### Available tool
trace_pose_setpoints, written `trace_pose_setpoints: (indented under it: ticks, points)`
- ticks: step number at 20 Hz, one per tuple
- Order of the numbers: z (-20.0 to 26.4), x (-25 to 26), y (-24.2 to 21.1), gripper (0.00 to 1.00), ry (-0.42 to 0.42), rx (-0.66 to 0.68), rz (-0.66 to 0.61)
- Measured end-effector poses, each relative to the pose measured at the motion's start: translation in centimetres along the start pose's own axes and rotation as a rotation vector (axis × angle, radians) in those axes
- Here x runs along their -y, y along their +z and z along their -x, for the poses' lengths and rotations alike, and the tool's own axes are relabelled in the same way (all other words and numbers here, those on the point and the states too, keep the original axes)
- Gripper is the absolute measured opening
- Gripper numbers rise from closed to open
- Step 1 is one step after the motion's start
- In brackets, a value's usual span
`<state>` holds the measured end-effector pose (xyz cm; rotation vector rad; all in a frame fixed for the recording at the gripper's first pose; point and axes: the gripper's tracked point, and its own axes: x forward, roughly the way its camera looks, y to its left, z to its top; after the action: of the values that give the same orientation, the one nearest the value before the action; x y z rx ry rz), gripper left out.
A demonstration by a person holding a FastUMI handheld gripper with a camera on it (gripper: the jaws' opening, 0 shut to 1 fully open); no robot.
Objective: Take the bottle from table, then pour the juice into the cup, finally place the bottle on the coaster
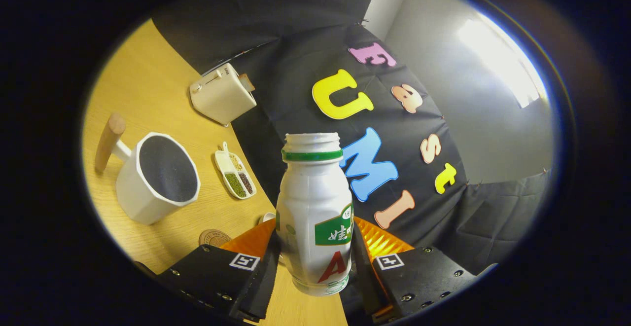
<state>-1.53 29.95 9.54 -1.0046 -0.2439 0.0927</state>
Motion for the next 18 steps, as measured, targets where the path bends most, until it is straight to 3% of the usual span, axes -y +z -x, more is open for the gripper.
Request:
trace_pose_setpoints:
  ticks: [18]
  points:
    - [0.8, -3.1, 0.3, 0.70, -0.045, 0.016, 0.369]
